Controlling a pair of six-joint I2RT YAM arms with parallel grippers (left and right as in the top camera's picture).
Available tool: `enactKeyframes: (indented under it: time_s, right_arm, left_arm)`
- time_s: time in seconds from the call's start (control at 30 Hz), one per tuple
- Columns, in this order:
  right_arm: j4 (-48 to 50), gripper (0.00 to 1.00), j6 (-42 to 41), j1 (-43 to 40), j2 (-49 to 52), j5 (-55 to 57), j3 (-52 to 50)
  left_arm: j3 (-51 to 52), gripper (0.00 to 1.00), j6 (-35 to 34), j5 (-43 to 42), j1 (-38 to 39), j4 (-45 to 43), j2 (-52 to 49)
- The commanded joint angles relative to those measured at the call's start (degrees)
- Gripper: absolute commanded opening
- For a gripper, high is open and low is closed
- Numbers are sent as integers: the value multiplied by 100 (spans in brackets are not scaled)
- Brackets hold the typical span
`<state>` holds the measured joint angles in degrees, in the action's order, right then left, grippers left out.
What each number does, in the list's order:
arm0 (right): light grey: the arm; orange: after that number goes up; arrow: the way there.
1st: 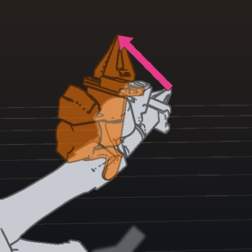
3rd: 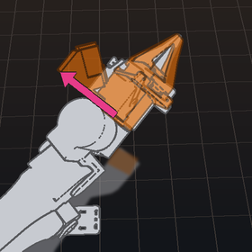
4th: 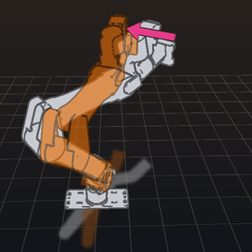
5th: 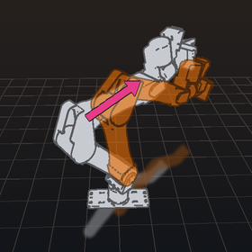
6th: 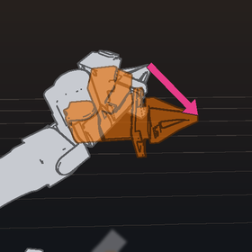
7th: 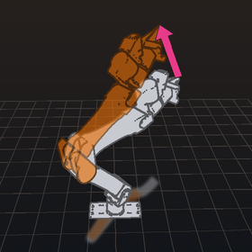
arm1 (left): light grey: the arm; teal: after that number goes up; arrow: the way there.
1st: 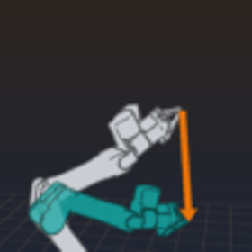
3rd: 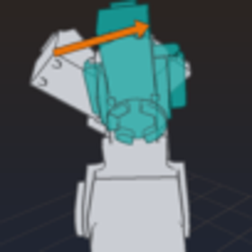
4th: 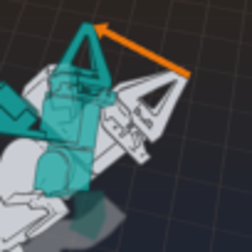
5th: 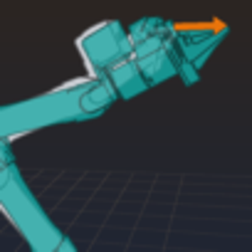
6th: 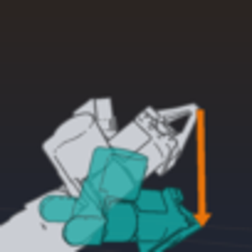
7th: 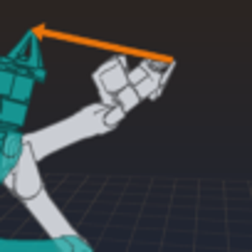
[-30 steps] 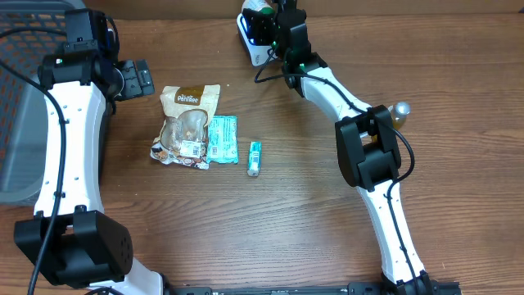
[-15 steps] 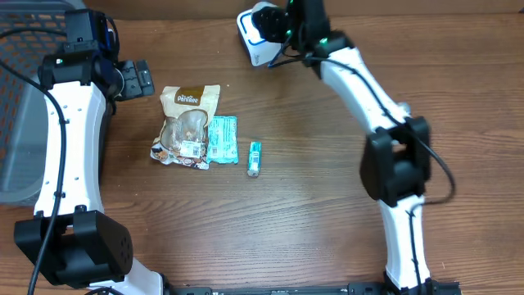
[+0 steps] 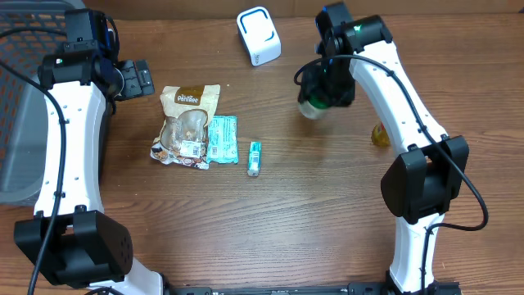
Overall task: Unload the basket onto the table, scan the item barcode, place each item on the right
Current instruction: 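Move the tub right and lower it onto the table, release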
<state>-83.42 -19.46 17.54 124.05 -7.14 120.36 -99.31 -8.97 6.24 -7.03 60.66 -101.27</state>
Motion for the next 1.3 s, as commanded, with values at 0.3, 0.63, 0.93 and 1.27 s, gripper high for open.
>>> enactKeyframes:
  time_s: [0.3, 0.63, 0.93, 1.27]
  right_arm:
    - [702, 29, 81, -44, -26, 734, -1580]
    - [986, 32, -140, -63, -24, 1222, -2020]
    - [1091, 36, -138, -63, -24, 1222, -2264]
    - [1095, 72, -133, -63, -24, 1224, -2264]
  left_arm:
    - [-87, 100, 20, 79, -46, -2, 11]
    - [-87, 99, 20, 76, -46, -2, 11]
    - [-87, 100, 20, 76, -46, -2, 11]
    - [-87, 100, 20, 76, -46, -2, 11]
